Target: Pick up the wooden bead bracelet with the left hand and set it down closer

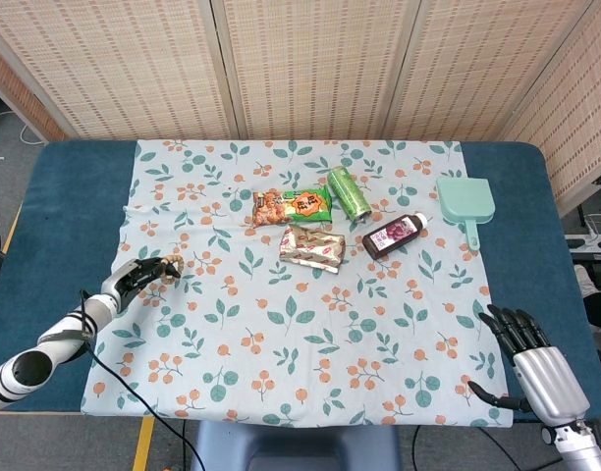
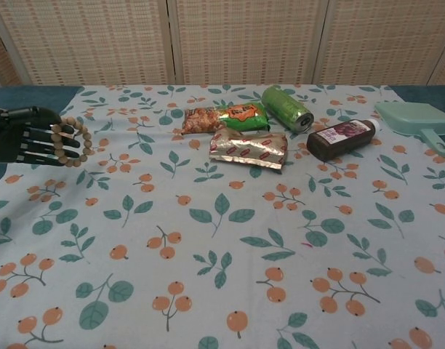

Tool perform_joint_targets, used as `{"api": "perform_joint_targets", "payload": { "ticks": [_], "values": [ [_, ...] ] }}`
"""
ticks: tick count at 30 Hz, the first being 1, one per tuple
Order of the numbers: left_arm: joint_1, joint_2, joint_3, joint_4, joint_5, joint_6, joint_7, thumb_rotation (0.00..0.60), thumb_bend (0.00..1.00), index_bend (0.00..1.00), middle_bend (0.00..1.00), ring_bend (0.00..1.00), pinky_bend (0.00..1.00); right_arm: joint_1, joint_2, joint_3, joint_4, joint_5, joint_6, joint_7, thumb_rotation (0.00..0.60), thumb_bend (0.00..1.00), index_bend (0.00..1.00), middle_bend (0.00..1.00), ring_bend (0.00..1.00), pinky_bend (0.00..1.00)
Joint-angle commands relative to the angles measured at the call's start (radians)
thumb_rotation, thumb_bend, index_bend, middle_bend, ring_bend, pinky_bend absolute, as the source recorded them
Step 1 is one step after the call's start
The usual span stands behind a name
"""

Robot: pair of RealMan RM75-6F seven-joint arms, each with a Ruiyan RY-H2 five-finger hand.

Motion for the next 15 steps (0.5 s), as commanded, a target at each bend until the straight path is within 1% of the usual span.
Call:
{"api": "perform_joint_targets", "payload": {
  "ticks": [1,3,6,8,13,15],
  "values": [
    [-0.002,0.0,0.002,0.0,-0.001,0.001,0.0,0.459,0.6,0.5,0.43,0.2,0.0,0.0,0.0,-0.001,0.0,-0.002,0.0,0.0,0.319,0.18,0.0,0.0,0.0,0.0],
    [-0.005,0.002,0.006,-0.002,0.0,0.003,0.002,0.502,0.63,0.5,0.43,0.2,0.0,0.0,0.0,-0.001,0.0,-0.002,0.0,0.0,0.32,0.18,0.0,0.0,0.0,0.0],
    [-0.007,0.005,0.013,-0.004,0.003,0.008,0.007,0.549,0.67,0.51,0.43,0.2,0.0,-0.002,0.001,0.0,0.0,-0.002,0.004,0.001,0.319,0.18,0.0,0.0,0.0,0.0],
    [-0.009,0.007,0.017,-0.008,0.006,0.012,0.011,0.563,0.69,0.51,0.43,0.2,0.0,-0.003,0.001,0.001,0.0,-0.003,0.008,0.002,0.32,0.18,0.0,0.0,0.0,0.0],
    [-0.013,0.011,0.026,-0.014,0.001,0.02,0.008,0.577,0.77,0.51,0.43,0.2,0.0,-0.004,0.003,-0.001,0.0,-0.009,0.01,0.003,0.32,0.18,0.0,0.0,0.0,0.0],
    [-0.015,0.013,0.03,-0.015,-0.001,0.02,0.008,0.594,0.83,0.51,0.43,0.2,0.0,-0.005,0.003,-0.001,0.0,-0.01,0.013,0.004,0.319,0.18,0.0,0.0,0.0,0.0]
  ]
}}
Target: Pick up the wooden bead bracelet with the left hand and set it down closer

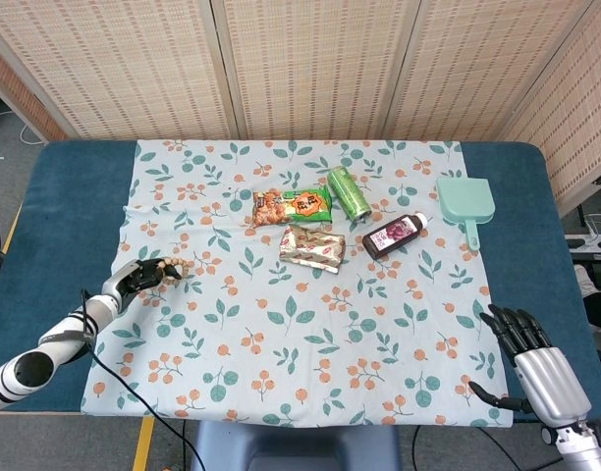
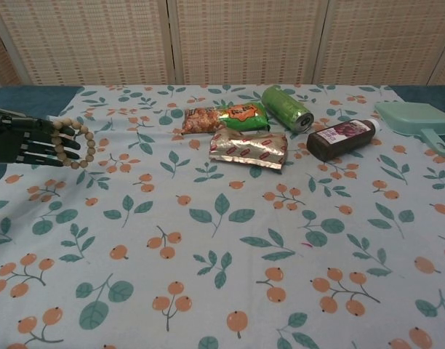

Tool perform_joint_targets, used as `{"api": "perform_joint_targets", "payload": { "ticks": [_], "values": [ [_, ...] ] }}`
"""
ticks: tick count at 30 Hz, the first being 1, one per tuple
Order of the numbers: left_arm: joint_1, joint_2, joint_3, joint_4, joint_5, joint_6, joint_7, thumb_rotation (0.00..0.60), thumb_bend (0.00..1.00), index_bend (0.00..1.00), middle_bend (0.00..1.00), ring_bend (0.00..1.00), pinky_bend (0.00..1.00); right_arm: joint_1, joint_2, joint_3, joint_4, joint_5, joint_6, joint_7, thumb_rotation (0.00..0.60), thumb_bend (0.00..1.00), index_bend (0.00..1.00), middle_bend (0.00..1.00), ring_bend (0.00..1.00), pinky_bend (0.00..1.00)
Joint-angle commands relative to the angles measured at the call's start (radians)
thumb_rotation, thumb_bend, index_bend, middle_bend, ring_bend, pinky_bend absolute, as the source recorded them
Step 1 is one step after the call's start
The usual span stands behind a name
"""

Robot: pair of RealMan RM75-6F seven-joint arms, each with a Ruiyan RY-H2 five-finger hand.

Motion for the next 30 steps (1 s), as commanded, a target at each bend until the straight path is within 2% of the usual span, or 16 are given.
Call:
{"api": "perform_joint_targets", "payload": {
  "ticks": [1,4,10,11,15,19,22,25,30],
  "values": [
    [-0.003,0.003,0.004,-0.002,-0.001,-0.001,0.0,0.598,0.86,0.51,0.43,0.2,0.0,-0.001,0.001,0.0,0.0,-0.001,0.002,0.001,0.319,0.19,0.0,0.0,0.0,0.0],
    [-0.011,0.01,0.016,-0.005,0.004,-0.003,0.009,0.6,0.99,0.52,0.43,0.2,0.0,-0.003,0.002,0.0,-0.001,-0.003,0.007,0.003,0.319,0.21,0.0,0.0,0.0,0.0],
    [-0.019,0.024,0.031,-0.024,0.004,0.008,0.015,0.6,1.0,0.52,0.43,0.2,0.0,-0.006,0.004,-0.001,-0.002,-0.007,0.012,0.005,0.319,0.22,0.0,0.0,0.0,0.0],
    [-0.016,0.027,0.029,-0.03,0.002,0.012,0.011,0.6,0.97,0.51,0.43,0.2,0.0,-0.006,0.005,-0.001,-0.001,-0.007,0.012,0.005,0.318,0.22,0.0,0.0,0.0,0.0],
    [0.006,0.026,0.016,-0.045,0.016,0.033,0.01,0.6,0.77,0.48,0.42,0.19,0.0,-0.005,0.005,-0.002,-0.001,-0.009,0.01,0.007,0.32,0.22,0.0,0.0,0.0,0.0],
    [0.041,0.003,0.029,-0.061,0.111,0.164,0.077,0.6,0.73,0.46,0.41,0.19,0.0,-0.004,0.005,-0.002,-0.001,-0.009,0.008,0.009,0.319,0.22,0.0,0.0,0.0,0.0],
    [0.08,-0.025,0.059,-0.084,0.215,0.291,0.128,0.6,0.71,0.45,0.39,0.18,0.0,-0.002,0.005,-0.001,-0.001,-0.006,0.004,0.009,0.319,0.22,0.0,0.0,0.0,0.0],
    [0.111,-0.065,0.105,-0.088,0.307,0.404,0.157,0.6,0.71,0.45,0.39,0.18,0.0,0.001,0.002,-0.003,-0.002,-0.005,-0.005,0.006,0.319,0.22,0.0,0.0,0.0,0.0],
    [0.122,-0.13,0.19,-0.041,0.413,0.509,0.204,0.6,0.71,0.45,0.39,0.17,0.0,0.003,0.0,-0.004,-0.005,-0.006,-0.01,0.001,0.319,0.22,0.0,0.0,0.0,0.0]
  ]
}}
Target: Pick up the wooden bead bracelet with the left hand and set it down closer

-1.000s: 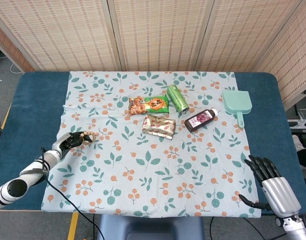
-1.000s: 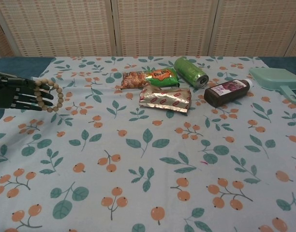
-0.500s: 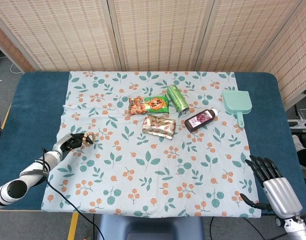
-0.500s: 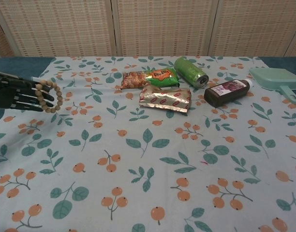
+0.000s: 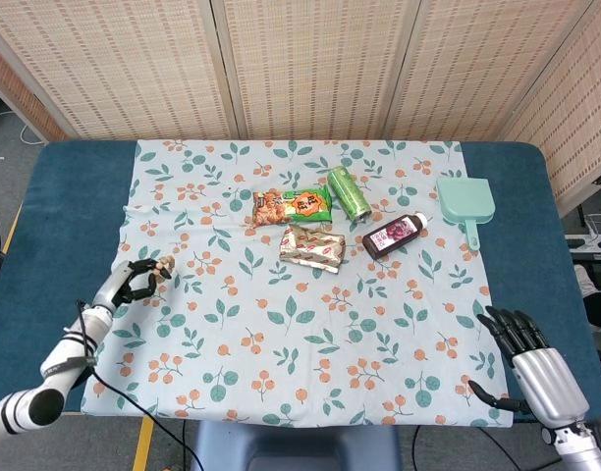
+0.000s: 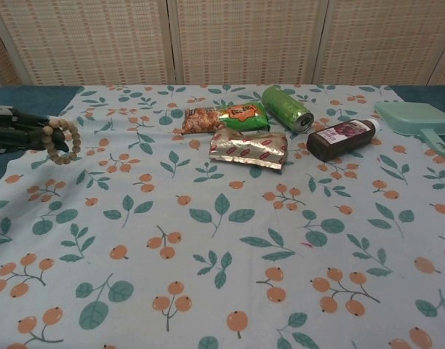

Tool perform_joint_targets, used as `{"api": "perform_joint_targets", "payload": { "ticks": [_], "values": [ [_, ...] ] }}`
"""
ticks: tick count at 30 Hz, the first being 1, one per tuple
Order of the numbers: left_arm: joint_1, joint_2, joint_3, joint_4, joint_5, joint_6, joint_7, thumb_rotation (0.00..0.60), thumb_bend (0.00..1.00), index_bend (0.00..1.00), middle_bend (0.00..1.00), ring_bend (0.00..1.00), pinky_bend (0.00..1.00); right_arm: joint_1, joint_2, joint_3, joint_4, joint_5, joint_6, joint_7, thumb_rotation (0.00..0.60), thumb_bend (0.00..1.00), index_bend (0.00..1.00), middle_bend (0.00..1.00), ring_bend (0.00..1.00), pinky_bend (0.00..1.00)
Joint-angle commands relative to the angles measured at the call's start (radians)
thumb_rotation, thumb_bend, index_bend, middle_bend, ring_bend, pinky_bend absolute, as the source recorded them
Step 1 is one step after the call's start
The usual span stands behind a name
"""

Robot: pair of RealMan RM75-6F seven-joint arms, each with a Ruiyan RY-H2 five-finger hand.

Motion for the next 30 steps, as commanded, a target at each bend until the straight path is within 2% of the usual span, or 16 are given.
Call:
{"api": "perform_joint_targets", "payload": {
  "ticks": [1,5,7,8,9,11,18,21,24,30],
  "values": [
    [0.017,-0.061,0.087,0.042,0.09,0.074,0.067,0.6,0.71,0.45,0.38,0.17,0.0,0.0,0.001,0.0,-0.001,0.0,0.0,-0.001,0.319,0.22,0.0,0.0,0.0,0.0],
    [-0.002,-0.103,0.184,0.129,0.171,0.112,0.191,0.6,0.67,0.41,0.31,0.11,0.0,-0.001,0.004,-0.001,-0.002,0.002,0.001,0.003,0.319,0.24,0.0,0.0,0.0,0.0],
    [-0.004,-0.124,0.216,0.159,0.2,0.142,0.224,0.6,0.63,0.34,0.27,0.08,0.0,-0.001,0.005,0.0,-0.001,0.003,0.003,0.006,0.32,0.25,0.0,0.0,0.0,0.0],
    [-0.006,-0.129,0.229,0.167,0.212,0.148,0.233,0.6,0.61,0.24,0.22,0.06,0.0,-0.001,0.006,0.0,-0.001,0.002,0.003,0.006,0.32,0.25,0.0,0.0,0.0,0.0],
    [-0.008,-0.129,0.239,0.171,0.225,0.155,0.239,0.6,0.59,0.11,0.12,0.04,0.0,-0.002,0.006,-0.001,-0.002,0.002,0.003,0.007,0.32,0.25,0.0,0.0,0.0,0.0],
    [-0.005,-0.135,0.247,0.174,0.256,0.205,0.228,0.6,0.55,0.0,0.01,0.01,0.0,-0.002,0.008,-0.001,-0.002,0.002,0.004,0.006,0.32,0.25,0.0,0.0,0.0,0.0],
    [0.02,-0.118,0.265,0.147,0.392,0.43,0.159,0.6,0.47,0.0,0.0,0.0,0.0,-0.003,0.006,-0.002,-0.004,0.001,0.003,0.0,0.319,0.25,0.0,0.0,0.0,0.0],
    [0.051,-0.078,0.279,0.106,0.474,0.578,0.155,0.6,0.46,0.0,0.0,0.0,0.0,-0.004,0.001,0.001,-0.003,0.0,0.007,-0.007,0.319,0.25,0.0,0.0,0.0,0.0],
    [0.103,-0.026,0.314,0.074,0.555,0.729,0.18,0.6,0.46,0.0,0.0,0.0,0.0,-0.004,-0.007,0.004,0.003,-0.003,0.012,-0.012,0.319,0.25,0.0,0.0,0.0,0.0],
    [0.276,0.038,0.445,0.092,0.657,0.984,0.283,0.6,0.46,0.0,0.0,0.0,0.0,-0.01,-0.043,0.03,0.019,0.032,0.019,-0.084,0.319,0.24,0.0,0.0,0.0,0.0]
  ]
}}
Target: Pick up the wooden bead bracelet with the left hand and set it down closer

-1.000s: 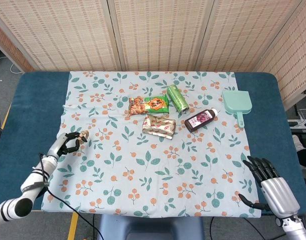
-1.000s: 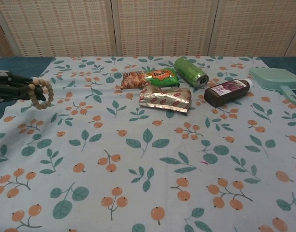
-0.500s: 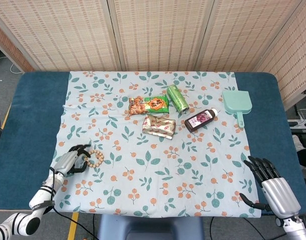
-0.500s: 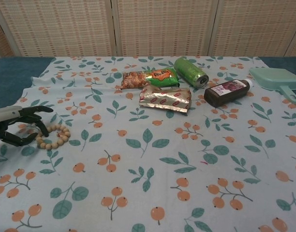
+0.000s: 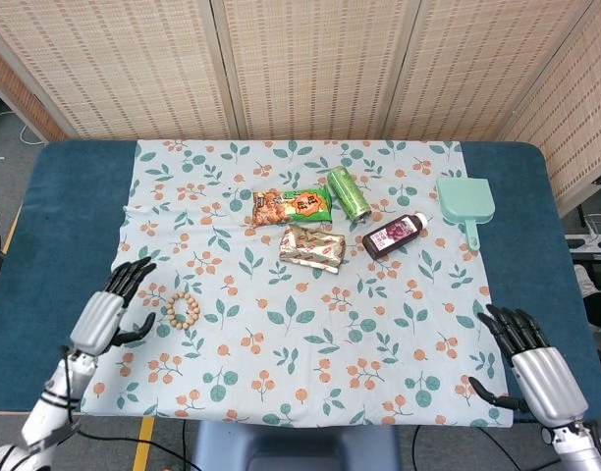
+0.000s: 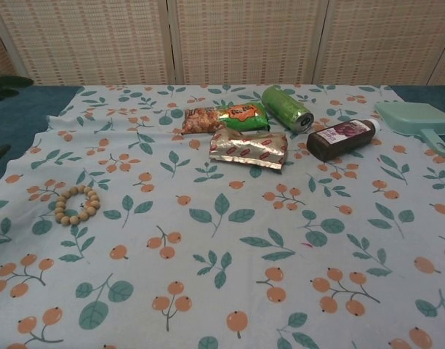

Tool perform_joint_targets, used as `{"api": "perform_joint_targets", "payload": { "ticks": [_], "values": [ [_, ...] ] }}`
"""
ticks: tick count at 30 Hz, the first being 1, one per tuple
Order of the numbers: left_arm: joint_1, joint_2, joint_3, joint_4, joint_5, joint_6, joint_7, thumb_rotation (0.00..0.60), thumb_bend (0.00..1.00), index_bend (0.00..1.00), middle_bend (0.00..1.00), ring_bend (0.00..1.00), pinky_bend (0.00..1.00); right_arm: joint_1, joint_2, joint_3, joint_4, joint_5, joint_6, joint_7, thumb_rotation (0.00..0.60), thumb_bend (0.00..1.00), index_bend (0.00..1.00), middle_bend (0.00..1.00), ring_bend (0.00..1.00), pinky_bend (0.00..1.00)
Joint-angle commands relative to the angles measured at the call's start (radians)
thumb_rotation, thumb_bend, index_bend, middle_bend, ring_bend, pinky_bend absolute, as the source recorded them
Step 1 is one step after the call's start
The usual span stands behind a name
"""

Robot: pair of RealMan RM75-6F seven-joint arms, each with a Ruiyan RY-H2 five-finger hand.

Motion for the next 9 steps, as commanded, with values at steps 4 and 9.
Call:
{"api": "perform_joint_targets", "payload": {
  "ticks": [4,9],
  "values": [
    [0.183,0.101,0.162,-0.023,0.132,0.202,0.208,0.6,0.46,0.0,0.0,0.0,0.0,-0.012,-0.068,0.053,0.029,0.051,0.037,-0.119,0.32,0.24,0.0,0.0,0.0,0.0],
    [0.202,0.123,0.156,-0.073,0.098,0.21,0.257,0.6,0.46,0.0,0.0,0.0,0.0,-0.022,-0.102,0.066,0.038,0.071,0.054,-0.172,0.32,0.24,0.0,0.0,0.0,0.0]
  ]
}}
